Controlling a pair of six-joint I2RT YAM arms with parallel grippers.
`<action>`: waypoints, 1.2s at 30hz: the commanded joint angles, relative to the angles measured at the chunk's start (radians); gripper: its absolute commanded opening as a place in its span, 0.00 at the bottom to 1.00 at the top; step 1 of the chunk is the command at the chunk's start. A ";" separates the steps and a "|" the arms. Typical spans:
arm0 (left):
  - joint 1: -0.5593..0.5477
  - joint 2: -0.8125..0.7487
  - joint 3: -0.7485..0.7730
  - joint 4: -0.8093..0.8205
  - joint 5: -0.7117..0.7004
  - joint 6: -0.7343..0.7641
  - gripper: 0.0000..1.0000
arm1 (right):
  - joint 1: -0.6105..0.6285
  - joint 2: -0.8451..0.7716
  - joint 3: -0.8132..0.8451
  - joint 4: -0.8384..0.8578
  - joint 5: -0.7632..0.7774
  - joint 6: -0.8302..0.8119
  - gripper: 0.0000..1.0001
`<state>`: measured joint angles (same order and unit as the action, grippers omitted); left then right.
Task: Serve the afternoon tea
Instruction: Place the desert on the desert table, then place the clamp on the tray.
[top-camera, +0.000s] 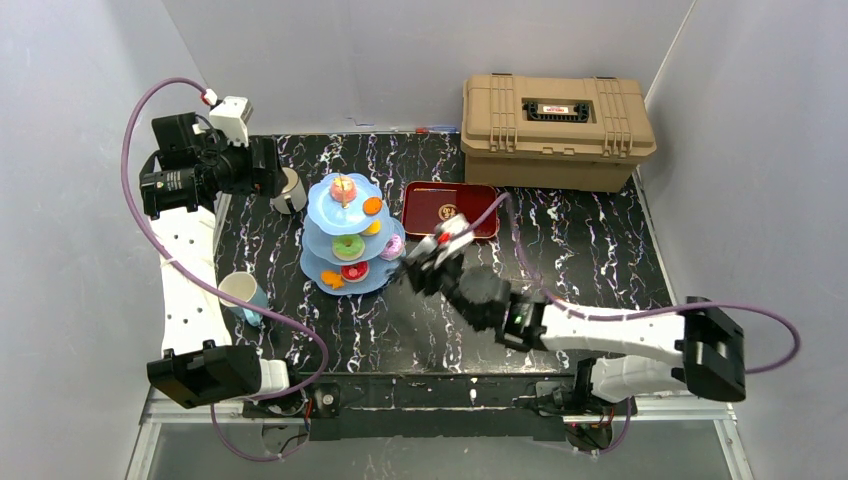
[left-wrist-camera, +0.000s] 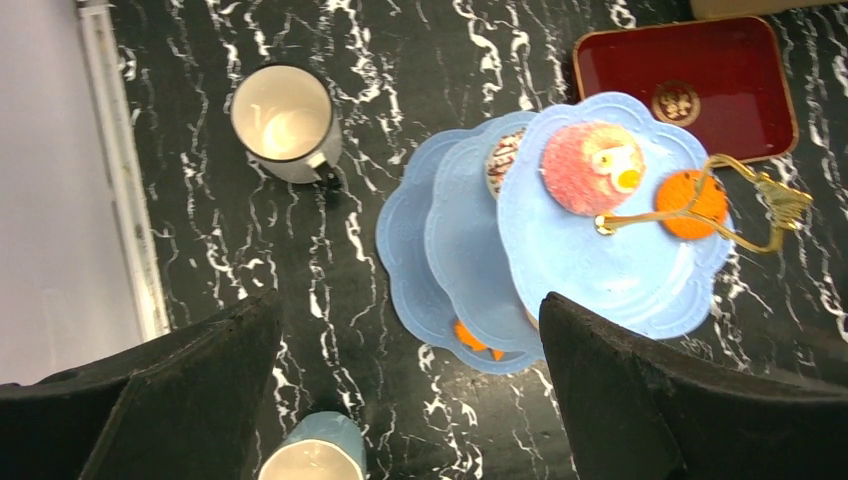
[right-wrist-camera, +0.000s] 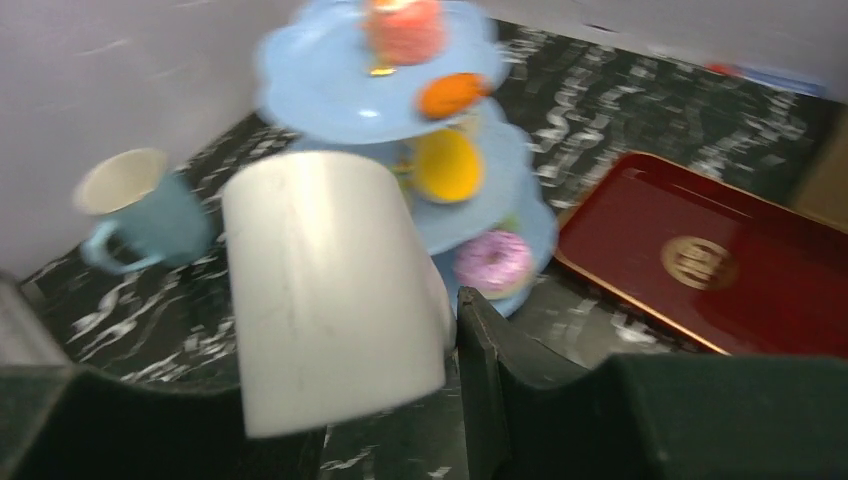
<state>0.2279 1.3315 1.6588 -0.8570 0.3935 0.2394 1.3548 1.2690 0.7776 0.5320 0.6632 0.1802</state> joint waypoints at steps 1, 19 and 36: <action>0.007 -0.021 0.014 -0.052 0.141 0.007 0.98 | -0.251 -0.088 0.042 -0.297 -0.060 0.131 0.02; 0.008 -0.030 0.051 -0.083 0.148 0.025 0.98 | -0.681 0.772 1.206 -1.375 -0.432 -0.112 0.01; 0.008 -0.023 0.041 -0.070 0.117 0.046 0.98 | -0.673 1.045 1.409 -1.349 -0.449 -0.319 0.08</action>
<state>0.2279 1.3312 1.6825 -0.9203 0.5079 0.2813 0.6731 2.2608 2.1574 -0.8146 0.2401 -0.0574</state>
